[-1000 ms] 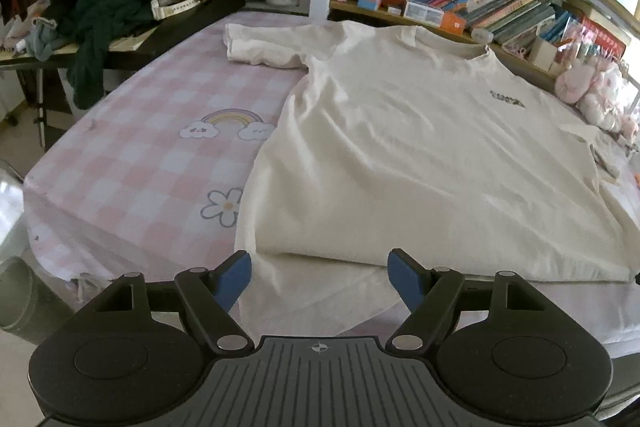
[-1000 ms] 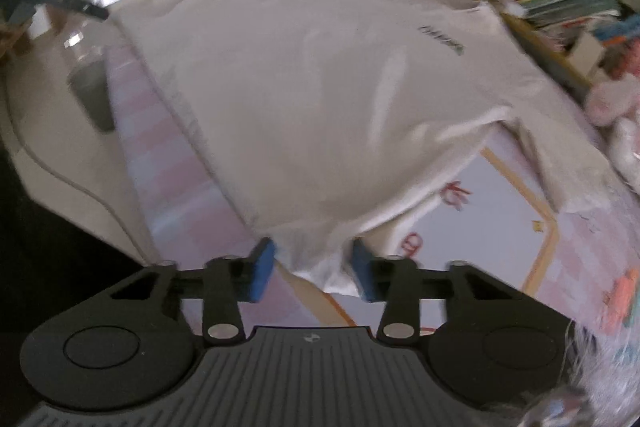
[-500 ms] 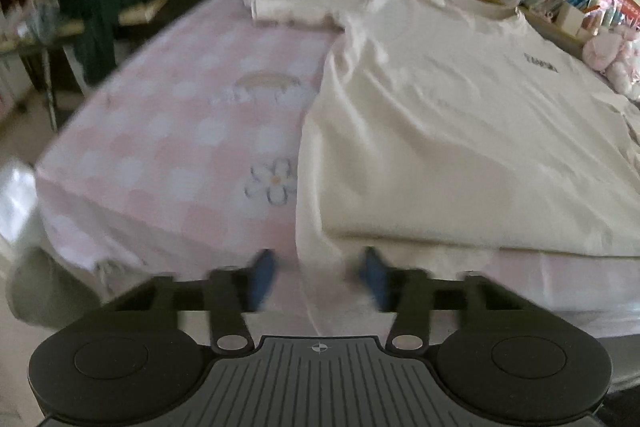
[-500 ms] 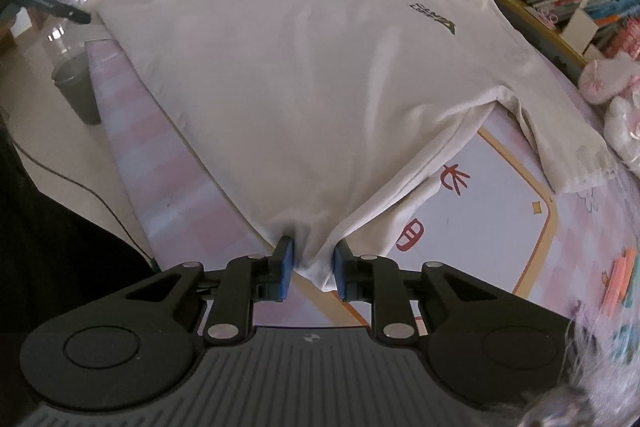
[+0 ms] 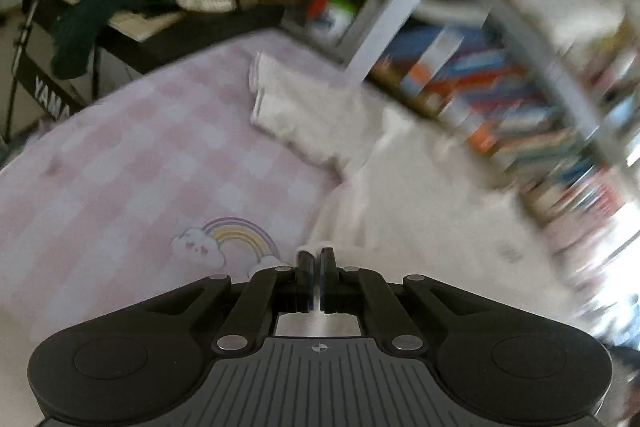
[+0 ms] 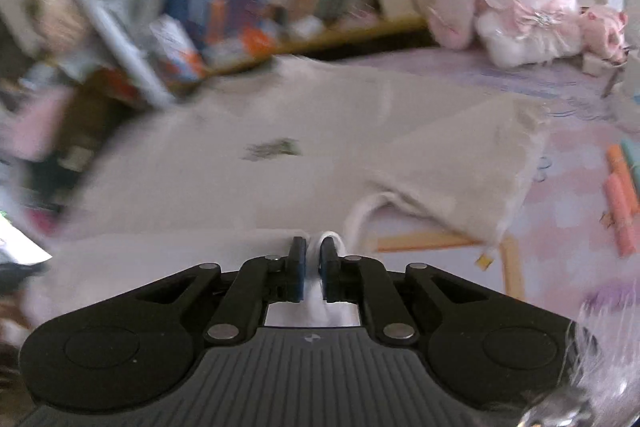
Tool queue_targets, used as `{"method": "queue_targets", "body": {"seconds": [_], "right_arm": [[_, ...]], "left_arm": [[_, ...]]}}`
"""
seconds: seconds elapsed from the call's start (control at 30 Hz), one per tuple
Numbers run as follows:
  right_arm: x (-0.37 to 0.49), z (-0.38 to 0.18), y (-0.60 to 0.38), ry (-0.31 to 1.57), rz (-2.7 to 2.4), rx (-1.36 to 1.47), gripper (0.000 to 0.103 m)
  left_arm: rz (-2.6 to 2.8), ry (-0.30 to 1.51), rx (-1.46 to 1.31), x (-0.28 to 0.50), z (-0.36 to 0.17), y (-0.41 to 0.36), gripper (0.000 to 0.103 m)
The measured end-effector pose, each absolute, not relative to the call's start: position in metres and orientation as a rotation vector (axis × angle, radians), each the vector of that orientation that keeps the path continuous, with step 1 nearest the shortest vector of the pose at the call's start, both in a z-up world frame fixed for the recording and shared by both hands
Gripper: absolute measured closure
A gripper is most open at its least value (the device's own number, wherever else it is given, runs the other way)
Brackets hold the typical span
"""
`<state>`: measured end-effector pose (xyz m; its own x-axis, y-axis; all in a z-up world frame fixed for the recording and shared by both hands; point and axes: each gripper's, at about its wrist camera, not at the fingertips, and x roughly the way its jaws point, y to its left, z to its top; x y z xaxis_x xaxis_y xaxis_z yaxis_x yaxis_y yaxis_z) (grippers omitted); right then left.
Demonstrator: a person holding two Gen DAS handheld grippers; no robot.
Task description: Fold clothes
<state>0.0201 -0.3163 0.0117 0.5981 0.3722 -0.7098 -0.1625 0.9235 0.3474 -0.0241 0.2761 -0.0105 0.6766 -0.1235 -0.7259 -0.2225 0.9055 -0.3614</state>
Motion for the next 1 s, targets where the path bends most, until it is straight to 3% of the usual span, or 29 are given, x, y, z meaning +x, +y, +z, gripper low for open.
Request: {"method": "queue_targets", "body": {"seconds": [0.1,0.2,0.57,0.6,0.67,0.7,1.0], "right_arm": [[0.033,0.007,-0.304,0.893,0.239,0.183,0.087],[0.016,0.012,-0.315,0.865,0.256,0.218,0.067],[-0.019,-0.018,-0.324,0.939,0.243,0.372,0.059],[-0.018,-0.019,-0.322,0.938,0.241,0.38,0.06],[-0.017,-0.02,-0.317,0.944,0.252,0.385,0.083],[-0.016,-0.02,-0.314,0.951,0.265,0.381,0.1],[-0.047,0.012,-0.331,0.92,0.375,0.41,0.1]], "left_arm": [[0.082,0.871,-0.34,-0.007,-0.022,0.26,0.102],[0.075,0.871,-0.368,-0.012,-0.025,0.268,0.102],[0.075,0.872,-0.446,-0.009,-0.028,0.274,0.102],[0.076,0.872,-0.444,-0.009,-0.027,0.273,0.102],[0.078,0.869,-0.442,-0.011,-0.025,0.273,0.102],[0.079,0.863,-0.442,-0.013,-0.022,0.273,0.102],[0.079,0.808,-0.428,-0.037,0.0,0.265,0.102]]}}
